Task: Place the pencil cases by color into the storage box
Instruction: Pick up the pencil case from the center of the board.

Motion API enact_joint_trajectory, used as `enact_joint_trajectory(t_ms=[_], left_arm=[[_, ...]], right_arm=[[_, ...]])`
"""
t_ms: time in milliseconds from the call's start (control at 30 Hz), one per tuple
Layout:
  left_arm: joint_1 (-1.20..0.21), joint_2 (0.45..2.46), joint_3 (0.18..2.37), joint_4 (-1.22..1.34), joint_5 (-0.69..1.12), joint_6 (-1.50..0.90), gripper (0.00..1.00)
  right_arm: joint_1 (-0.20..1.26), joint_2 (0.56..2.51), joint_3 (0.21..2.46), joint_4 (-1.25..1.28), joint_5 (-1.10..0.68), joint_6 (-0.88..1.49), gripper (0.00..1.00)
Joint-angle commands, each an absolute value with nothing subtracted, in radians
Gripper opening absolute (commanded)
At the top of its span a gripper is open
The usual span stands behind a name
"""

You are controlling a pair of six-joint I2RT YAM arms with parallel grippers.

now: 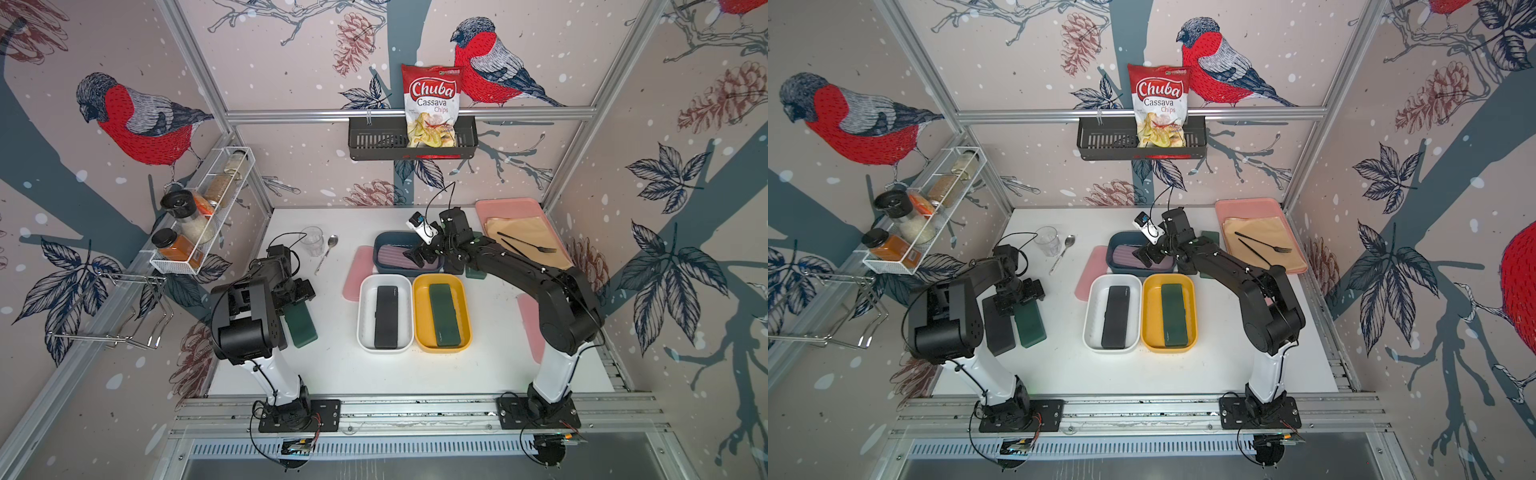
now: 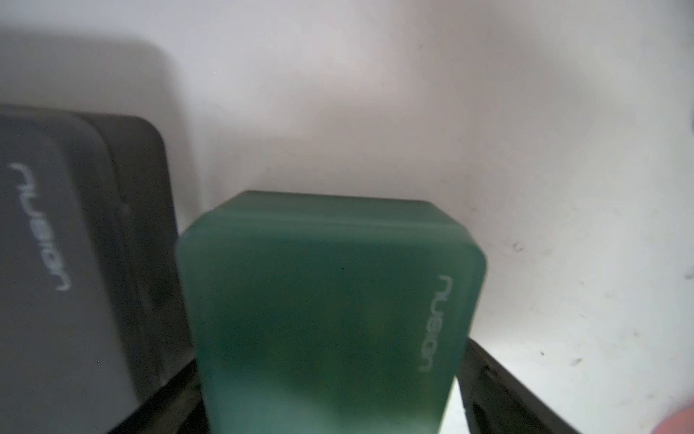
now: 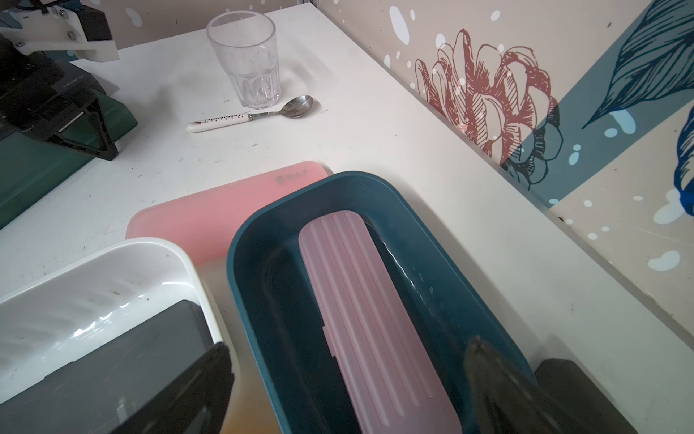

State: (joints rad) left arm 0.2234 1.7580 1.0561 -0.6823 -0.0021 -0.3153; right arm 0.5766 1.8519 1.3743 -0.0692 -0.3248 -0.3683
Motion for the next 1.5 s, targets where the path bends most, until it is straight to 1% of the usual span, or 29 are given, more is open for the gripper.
enact_joint_trajectory(t_ms=[0, 100, 167, 367, 500, 667, 933, 1467], left_arm=[[0.225, 1.760, 1.049, -0.680, -0.021, -0.320, 0.93], [0.225, 1.760, 1.042, -0.680, -0.038, -0.321, 0.87], [0.225, 1.761, 1.037, -0.680, -0.047, -0.322, 0.81], [0.225, 1.758, 1.035, -0.682, -0.062, -0.322, 0.65], [0.225, 1.744, 1.035, -0.689, -0.065, -0.321, 0.60], [0.225, 1.705, 1.046, -0.712, -0.040, -0.323, 0.57], [0.204, 1.607, 1.078, -0.781, -0.003, -0.324, 0.56], [-0.045, 1.447, 1.205, -0.929, 0.058, -0.434, 0.57]], right_arm=[[0.579, 1.838, 1.384, -0.080, -0.319, -0.373, 1.00], [0.580, 1.835, 1.391, -0.090, -0.313, -0.374, 1.00], [0.583, 1.832, 1.394, -0.097, -0.307, -0.376, 1.00], [0.590, 1.820, 1.403, -0.122, -0.288, -0.376, 1.00], [0.595, 1.806, 1.404, -0.140, -0.270, -0.374, 1.00], [0.597, 1.784, 1.405, -0.157, -0.258, -0.355, 1.00], [0.595, 1.754, 1.409, -0.198, -0.232, -0.333, 1.00], [0.523, 1.706, 1.440, -0.329, -0.151, -0.271, 1.00]])
